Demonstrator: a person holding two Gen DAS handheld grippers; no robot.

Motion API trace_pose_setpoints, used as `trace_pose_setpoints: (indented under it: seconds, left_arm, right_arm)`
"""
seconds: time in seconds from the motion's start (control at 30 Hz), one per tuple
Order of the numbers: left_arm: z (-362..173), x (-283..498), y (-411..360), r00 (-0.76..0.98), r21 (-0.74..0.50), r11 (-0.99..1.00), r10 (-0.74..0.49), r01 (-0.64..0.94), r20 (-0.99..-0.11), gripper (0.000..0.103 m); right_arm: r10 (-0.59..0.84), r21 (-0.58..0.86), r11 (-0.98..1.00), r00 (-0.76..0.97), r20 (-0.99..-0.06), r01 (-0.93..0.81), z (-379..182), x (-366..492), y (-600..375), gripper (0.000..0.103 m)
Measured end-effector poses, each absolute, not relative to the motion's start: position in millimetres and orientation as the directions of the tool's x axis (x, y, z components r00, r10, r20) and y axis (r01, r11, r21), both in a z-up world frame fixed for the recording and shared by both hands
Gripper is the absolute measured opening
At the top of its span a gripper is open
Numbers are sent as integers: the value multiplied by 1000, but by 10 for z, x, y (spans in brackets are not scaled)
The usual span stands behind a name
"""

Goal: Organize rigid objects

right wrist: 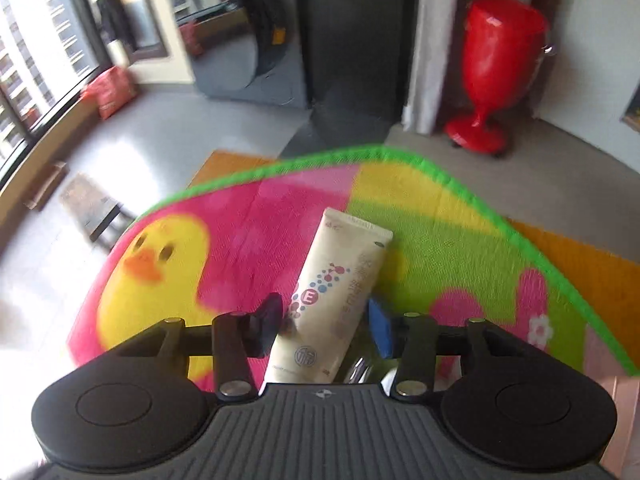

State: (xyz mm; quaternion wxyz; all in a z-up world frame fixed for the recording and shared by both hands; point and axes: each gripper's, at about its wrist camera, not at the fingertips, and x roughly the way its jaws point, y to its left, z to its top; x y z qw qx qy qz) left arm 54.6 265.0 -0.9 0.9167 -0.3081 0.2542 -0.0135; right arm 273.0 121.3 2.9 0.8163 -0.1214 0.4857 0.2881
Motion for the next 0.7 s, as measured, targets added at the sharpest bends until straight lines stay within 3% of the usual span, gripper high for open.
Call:
trace_pose_setpoints:
  seconds: [0.13, 0.5, 0.6, 0.67, 0.7]
  left_arm:
    - [4, 474, 2665, 875, -602, 791, -213, -107, -435, 54]
    - [-43, 210, 2533, 863, -641, 766, -300, -35, -406, 54]
    - [29, 57, 2431, 862, -627, 779, -310, -12, -401, 54]
    - [90, -46, 2366, 859, -604, 797, -316, 9, -403, 54]
    - [128, -105, 2327, 856, -586, 810, -321, 25, -407, 54]
  right_arm:
    - [378, 92, 753, 314, -871, -651, 81, 2364, 962, 26]
    - [458, 150, 667, 243, -855, -729, 97, 1262, 199, 26]
    - [453, 44, 623, 315, -834, -781, 104, 908, 9, 26]
    - [451, -49, 590, 380, -807, -806, 102, 646, -139, 31]
    - [455, -83, 577, 404, -794, -813, 100, 525, -222, 39]
